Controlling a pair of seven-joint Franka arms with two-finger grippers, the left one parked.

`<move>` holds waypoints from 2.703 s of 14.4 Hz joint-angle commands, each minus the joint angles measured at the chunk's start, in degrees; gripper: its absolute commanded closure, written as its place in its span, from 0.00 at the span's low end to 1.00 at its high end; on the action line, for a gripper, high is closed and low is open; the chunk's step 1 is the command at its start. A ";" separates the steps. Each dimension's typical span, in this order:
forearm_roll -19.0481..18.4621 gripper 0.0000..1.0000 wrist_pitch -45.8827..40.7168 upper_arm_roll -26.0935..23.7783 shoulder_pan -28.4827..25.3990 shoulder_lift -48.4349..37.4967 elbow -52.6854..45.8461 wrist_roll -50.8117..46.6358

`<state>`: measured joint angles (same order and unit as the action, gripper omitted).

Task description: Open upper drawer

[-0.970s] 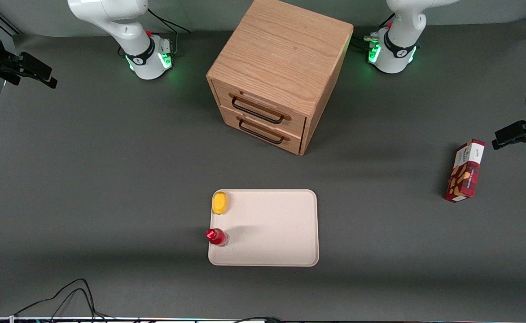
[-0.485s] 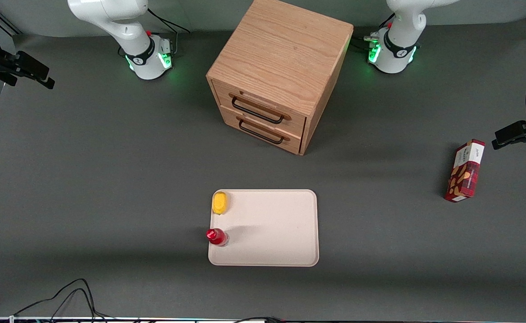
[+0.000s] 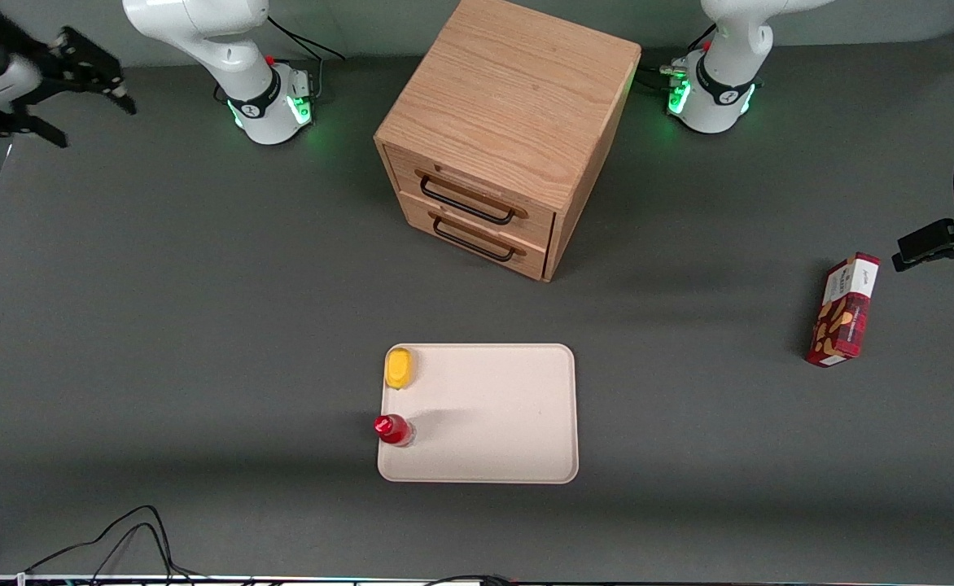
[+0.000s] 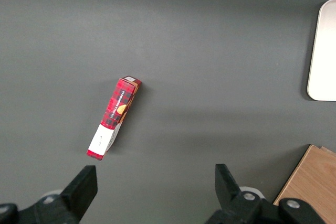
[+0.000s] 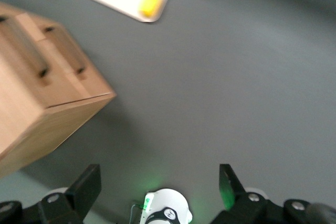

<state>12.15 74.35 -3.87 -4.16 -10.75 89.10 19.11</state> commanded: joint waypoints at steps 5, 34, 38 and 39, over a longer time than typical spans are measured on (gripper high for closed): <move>10.44 0.00 3.49 -13.77 -0.32 15.65 -3.41 15.52; 1.66 0.00 40.87 -29.26 -4.90 38.35 7.14 3.83; 0.60 0.00 40.61 -28.21 -3.93 40.63 3.90 4.09; 0.51 0.00 40.26 -28.04 -3.75 41.42 2.41 4.18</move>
<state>14.34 114.68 -32.13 -8.65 27.32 95.53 24.24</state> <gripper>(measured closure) 0.000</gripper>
